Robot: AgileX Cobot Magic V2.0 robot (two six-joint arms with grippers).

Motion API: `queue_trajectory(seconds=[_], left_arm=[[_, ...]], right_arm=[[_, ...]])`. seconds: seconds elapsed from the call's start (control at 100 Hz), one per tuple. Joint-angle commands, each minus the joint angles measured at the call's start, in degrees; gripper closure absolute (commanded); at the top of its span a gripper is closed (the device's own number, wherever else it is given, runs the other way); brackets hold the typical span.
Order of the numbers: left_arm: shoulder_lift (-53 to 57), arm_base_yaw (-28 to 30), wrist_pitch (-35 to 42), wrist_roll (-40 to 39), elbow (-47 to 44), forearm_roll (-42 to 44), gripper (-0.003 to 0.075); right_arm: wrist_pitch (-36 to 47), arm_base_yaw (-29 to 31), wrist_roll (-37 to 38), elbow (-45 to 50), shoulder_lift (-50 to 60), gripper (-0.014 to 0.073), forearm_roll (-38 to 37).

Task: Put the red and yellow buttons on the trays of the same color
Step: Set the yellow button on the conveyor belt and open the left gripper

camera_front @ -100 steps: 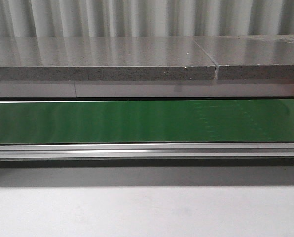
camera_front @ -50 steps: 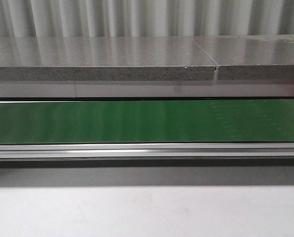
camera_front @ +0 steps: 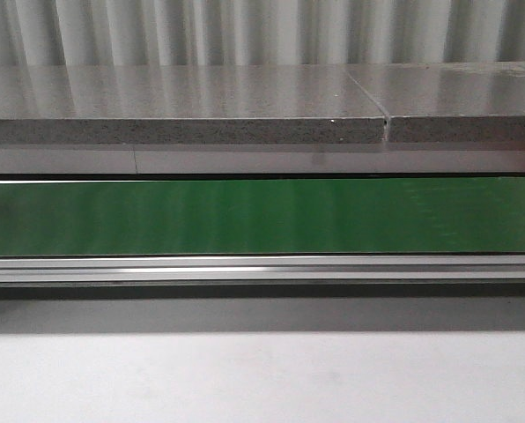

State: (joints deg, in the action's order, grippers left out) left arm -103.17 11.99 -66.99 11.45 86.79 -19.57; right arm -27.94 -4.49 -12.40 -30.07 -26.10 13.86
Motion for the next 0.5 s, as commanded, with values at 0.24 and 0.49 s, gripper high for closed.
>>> queue_trajectory(seconds=[0.24, 0.49], left_arm=[[12.9, 1.48, 1.68, -4.09, 2.09, 3.79, 0.0135], [15.67, 5.04, -4.8, -14.92, 1.68, 15.97, 0.0135]], right_arm=[[4.17, -0.13, -0.61, -1.36, 0.03, 0.0659, 0.23], [4.17, -0.13, -0.61, -1.36, 0.03, 0.0659, 0.23]])
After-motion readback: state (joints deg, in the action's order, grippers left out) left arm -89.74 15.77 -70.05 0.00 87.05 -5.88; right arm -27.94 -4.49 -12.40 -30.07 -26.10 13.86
